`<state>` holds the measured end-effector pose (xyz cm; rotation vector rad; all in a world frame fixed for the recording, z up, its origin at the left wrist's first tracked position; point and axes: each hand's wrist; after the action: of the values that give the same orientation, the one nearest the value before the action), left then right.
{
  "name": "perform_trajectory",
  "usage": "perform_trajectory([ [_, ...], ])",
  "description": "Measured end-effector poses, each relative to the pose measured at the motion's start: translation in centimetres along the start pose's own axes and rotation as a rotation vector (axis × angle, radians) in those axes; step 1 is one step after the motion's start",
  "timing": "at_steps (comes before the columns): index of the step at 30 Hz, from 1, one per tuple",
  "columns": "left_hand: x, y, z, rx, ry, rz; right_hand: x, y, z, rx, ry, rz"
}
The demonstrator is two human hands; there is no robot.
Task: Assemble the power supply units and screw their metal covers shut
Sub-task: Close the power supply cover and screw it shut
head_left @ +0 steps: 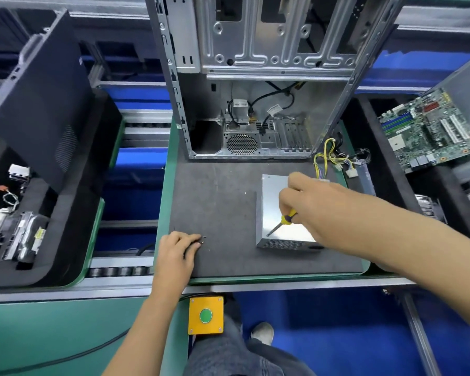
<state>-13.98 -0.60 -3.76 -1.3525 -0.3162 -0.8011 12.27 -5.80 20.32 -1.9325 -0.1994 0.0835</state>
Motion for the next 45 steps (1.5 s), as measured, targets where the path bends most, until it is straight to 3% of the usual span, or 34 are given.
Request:
perform_trajectory([
  [6,0.2,0.2,0.0,0.012,-0.026,-0.004,-1.2,0.2,0.9,0.057,0.015,-0.249],
  [10,0.1,0.5,-0.1,0.025,-0.025,-0.006,-1.0,-0.4,1.0,-0.017,0.193,-0.052],
  [12,0.3,0.6,-0.1,0.038,-0.052,-0.003,-1.0,-1.0,0.8,-0.085,0.136,-0.017],
  [14,0.9,0.9,-0.1,0.075,-0.069,-0.024,-1.2,-1.1,0.8,-0.063,-0.023,-0.154],
  [17,3.3,1.6,-0.3,0.107,0.046,-0.158,-1.7,-1.0,1.0,-0.015,-0.15,-0.28],
  [19,5.8,2.6,-0.4,0.026,0.124,-0.267,-1.6,-1.0,1.3,-0.031,-0.058,-0.196],
  [22,10.0,4.4,-0.6,-0.153,0.082,-0.455,-0.2,-1.3,1.9,-0.156,0.259,0.119],
  [24,11.5,5.5,-0.8,-0.092,0.029,-0.536,0.5,-1.1,1.5,-0.182,0.331,0.225],
  [26,11.7,6.3,-1.2,0.002,-0.027,-0.562,0.5,-0.2,0.8,-0.164,0.225,0.133],
  [30,11.6,7.2,-1.2,0.002,-0.163,-0.566,0.5,0.4,0.0,-0.058,-0.251,-0.437],
  [32,11.7,7.3,-1.1,0.003,-0.162,-0.543,0.4,0.1,0.0,-0.002,-0.339,-0.515],
  [34,11.7,7.5,-1.1,0.011,-0.147,-0.543,0.0,-0.2,0.6,-0.008,-0.215,-0.447],
  [37,11.8,7.6,-1.3,0.035,-0.166,-0.562,0.5,-1.1,2.4,-0.256,0.31,0.15],
  [38,11.9,7.5,-1.4,0.031,-0.171,-0.57,0.7,-1.4,2.6,-0.308,0.387,0.254],
  [40,11.8,7.4,-1.3,-0.004,-0.158,-0.558,0.8,-1.0,2.6,-0.258,0.279,0.147],
  [43,11.8,7.2,-1.2,-0.014,-0.143,-0.524,0.3,-0.3,2.2,-0.002,-0.156,-0.459],
  [45,11.7,7.4,-1.2,0.012,-0.133,-0.54,0.4,-0.4,2.2,0.009,-0.33,-0.626],
])
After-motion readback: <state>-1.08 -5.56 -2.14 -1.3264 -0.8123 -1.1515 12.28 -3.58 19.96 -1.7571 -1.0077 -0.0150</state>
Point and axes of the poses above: each hand's wrist, its own z-axis towards the middle knuckle, its own y-axis out of the palm, x = y × z, and after that the axes turned 5 degrees about x, right-handed
